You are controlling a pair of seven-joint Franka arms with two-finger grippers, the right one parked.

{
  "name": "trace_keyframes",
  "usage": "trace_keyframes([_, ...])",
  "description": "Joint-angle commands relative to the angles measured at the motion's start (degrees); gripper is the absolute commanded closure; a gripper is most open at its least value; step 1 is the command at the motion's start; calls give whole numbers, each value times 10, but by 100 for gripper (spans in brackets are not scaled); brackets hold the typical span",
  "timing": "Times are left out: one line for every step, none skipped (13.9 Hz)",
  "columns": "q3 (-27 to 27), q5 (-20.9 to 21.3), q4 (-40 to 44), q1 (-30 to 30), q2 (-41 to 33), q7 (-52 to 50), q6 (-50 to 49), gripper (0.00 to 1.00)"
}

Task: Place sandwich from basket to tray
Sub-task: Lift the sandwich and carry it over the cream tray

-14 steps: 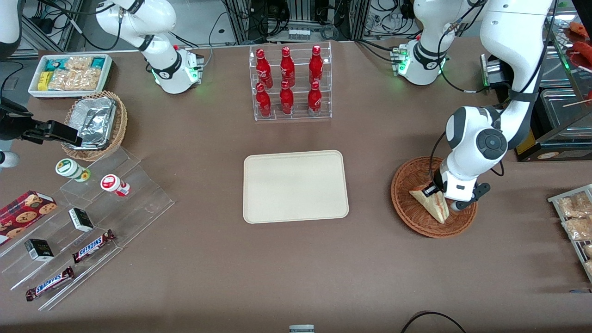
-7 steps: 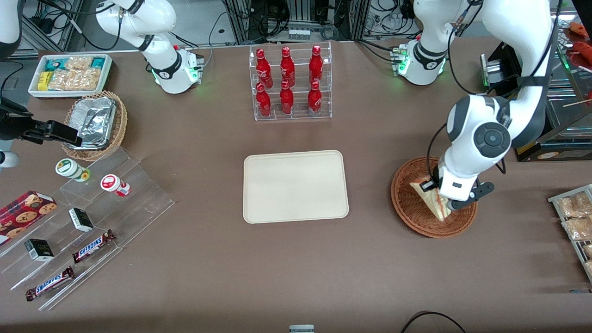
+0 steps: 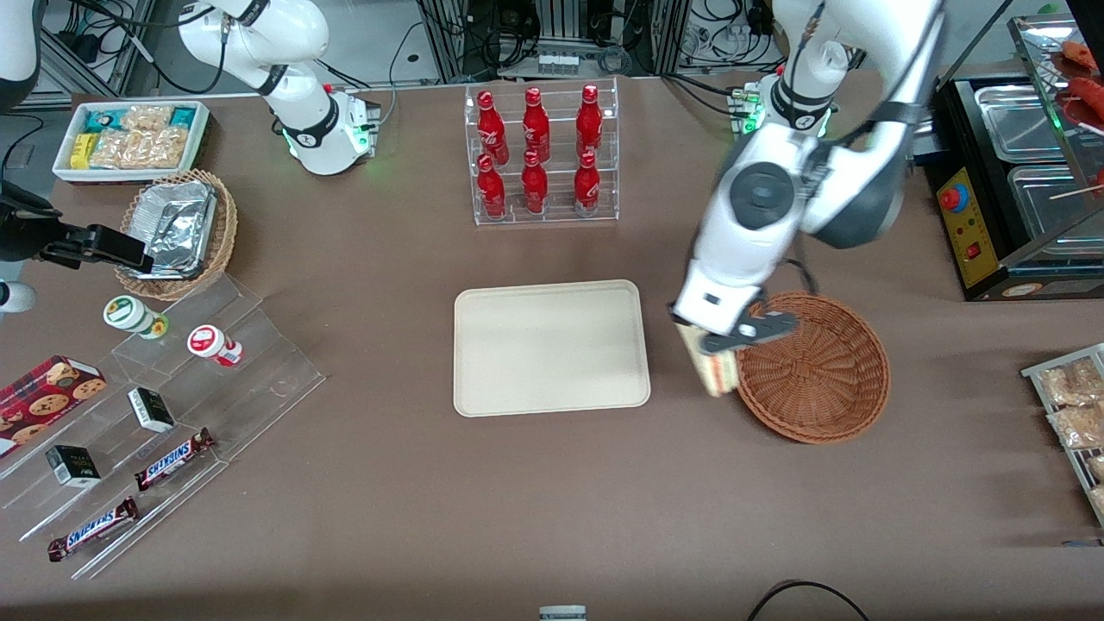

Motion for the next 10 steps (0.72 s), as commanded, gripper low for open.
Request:
trace_keyframes([8, 4, 71, -64, 62, -32, -5, 100])
trace_keyframes([8, 2, 92, -78, 85, -38, -6, 100])
trace_keyframes([8, 2, 106, -92, 106, -48, -4, 100])
trace_keyframes([8, 2, 124, -109, 132, -52, 3, 100])
trace_keyframes([8, 2, 139, -120, 152, -52, 12, 100])
trace_keyframes([8, 1, 149, -125, 172, -53, 25, 100])
trace_keyframes([8, 1, 158, -135, 187, -57, 44, 100])
trace_keyframes([8, 3, 161, -147, 197, -62, 54, 100])
trace_keyframes([8, 7, 162, -157, 205, -63, 62, 100])
trace_keyframes([9, 8, 162, -171, 214, -64, 74, 100])
